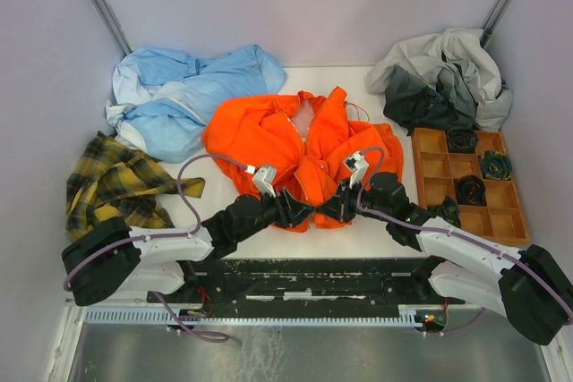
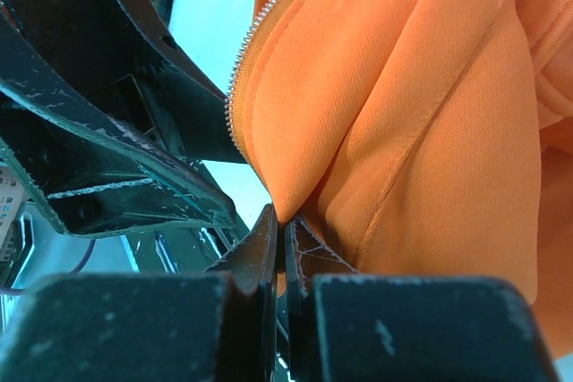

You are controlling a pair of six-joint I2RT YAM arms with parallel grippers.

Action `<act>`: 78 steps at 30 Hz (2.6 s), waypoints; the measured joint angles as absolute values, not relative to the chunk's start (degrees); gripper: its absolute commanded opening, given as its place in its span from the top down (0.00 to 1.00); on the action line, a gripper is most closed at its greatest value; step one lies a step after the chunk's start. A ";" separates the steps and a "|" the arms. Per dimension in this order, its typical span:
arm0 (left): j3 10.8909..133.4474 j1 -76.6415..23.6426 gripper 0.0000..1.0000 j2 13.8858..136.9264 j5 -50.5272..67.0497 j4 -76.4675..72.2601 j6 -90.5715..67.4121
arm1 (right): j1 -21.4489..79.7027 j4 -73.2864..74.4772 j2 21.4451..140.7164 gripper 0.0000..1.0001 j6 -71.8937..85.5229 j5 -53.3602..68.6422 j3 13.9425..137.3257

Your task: Zip up the jacket

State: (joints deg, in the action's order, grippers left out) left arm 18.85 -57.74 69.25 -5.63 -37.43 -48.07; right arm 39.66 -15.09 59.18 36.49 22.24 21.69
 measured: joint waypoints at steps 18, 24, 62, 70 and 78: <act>19.99 -54.92 0.97 73.80 1.78 -44.03 -47.86 | 39.66 -18.70 59.72 0.66 35.86 24.27 19.70; 21.85 -55.31 0.97 73.12 1.37 -38.92 -44.42 | 39.66 -11.20 57.98 0.49 34.17 22.85 20.47; 32.29 -64.64 0.97 74.48 -18.06 -22.26 -36.12 | 43.40 -9.67 67.42 0.55 31.62 16.56 25.52; 32.29 -64.64 0.94 74.48 -18.04 -22.26 -36.12 | 43.42 -12.75 67.26 0.79 31.35 16.49 24.21; 32.29 -64.64 0.67 73.12 -18.06 -20.67 -36.12 | 43.51 -12.49 64.75 1.00 29.93 16.88 23.57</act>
